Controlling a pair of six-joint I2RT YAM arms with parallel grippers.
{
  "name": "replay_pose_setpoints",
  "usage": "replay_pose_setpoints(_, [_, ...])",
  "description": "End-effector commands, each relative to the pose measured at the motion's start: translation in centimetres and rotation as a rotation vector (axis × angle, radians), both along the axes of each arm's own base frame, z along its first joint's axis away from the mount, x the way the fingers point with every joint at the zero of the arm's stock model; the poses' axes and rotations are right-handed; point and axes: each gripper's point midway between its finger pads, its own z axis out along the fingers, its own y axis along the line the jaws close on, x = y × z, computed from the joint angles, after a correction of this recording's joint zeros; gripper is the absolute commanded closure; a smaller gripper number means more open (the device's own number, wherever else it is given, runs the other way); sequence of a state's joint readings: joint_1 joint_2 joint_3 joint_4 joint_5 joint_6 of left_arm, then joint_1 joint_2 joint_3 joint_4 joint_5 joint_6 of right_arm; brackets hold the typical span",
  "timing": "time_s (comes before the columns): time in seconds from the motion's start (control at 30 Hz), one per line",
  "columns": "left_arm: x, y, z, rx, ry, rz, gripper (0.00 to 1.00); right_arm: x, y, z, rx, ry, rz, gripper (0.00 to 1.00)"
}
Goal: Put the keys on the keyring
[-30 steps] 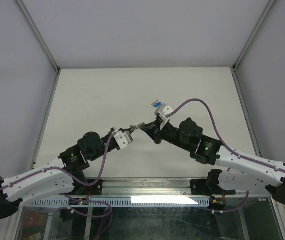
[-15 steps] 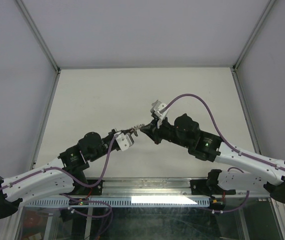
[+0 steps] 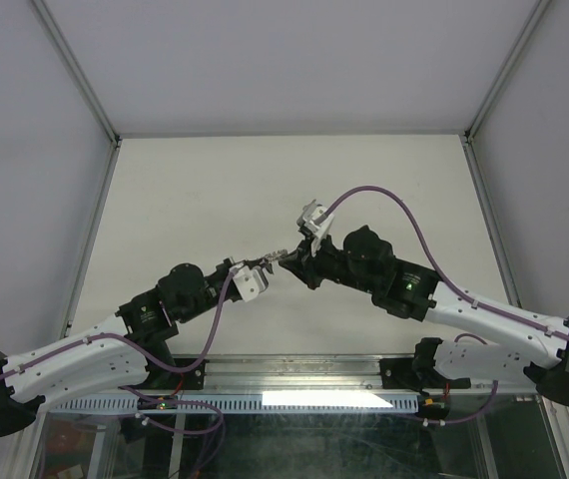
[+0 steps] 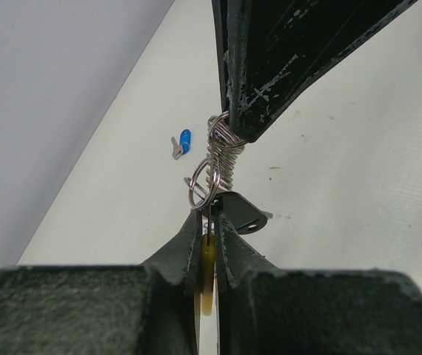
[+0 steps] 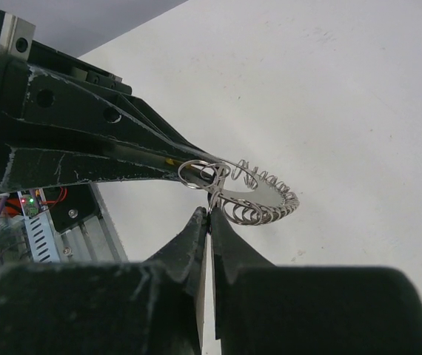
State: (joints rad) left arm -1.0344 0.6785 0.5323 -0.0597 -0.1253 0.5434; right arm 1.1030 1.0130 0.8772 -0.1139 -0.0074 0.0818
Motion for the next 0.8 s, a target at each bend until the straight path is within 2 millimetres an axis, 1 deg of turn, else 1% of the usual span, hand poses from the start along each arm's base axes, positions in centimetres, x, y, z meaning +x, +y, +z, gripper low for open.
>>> replay_pose_setpoints(0.0, [1.1,0.7,5.4,-0.127,-0.088,0.067,1.0,-1.0,0.2,-0.2,-0.022,0.054,0.042,0.95])
replay_pose_setpoints(0.23, [1.1,0.7,5.4,-0.122,-0.09,0.07,1.0,-0.9,-0.3,-0.5,-0.037,0.073,0.036,0.85])
replay_pose_setpoints(0.43, [1.1,0.7,5.3,-0.118,-0.091,0.067,1.0,-1.0,-0.4,0.3,-0.028,0.06,0.047,0.79])
replay_pose_setpoints(0.57, [1.1,0.7,5.3,-0.118,-0.093,0.065,1.0,-0.8,-1.1,1.2,-0.063,0.035,0.049,0.74])
replay_pose_setpoints(0.6, [1.1,0.7,5.4,-0.119,-0.094,0.063,1.0,-0.6,-1.3,2.1,-0.062,0.031,0.038,0.73])
replay_pose_setpoints(0.63, [1.0,0.7,5.3,-0.119,-0.095,0.059,1.0,-0.4,-1.5,2.6,-0.068,0.036,0.026,0.72])
replay_pose_setpoints(0.77, [0.5,0.3,5.4,-0.122,-0.096,0.024,1.0,0.2,-2.3,4.0,-0.061,0.024,0.016,0.71])
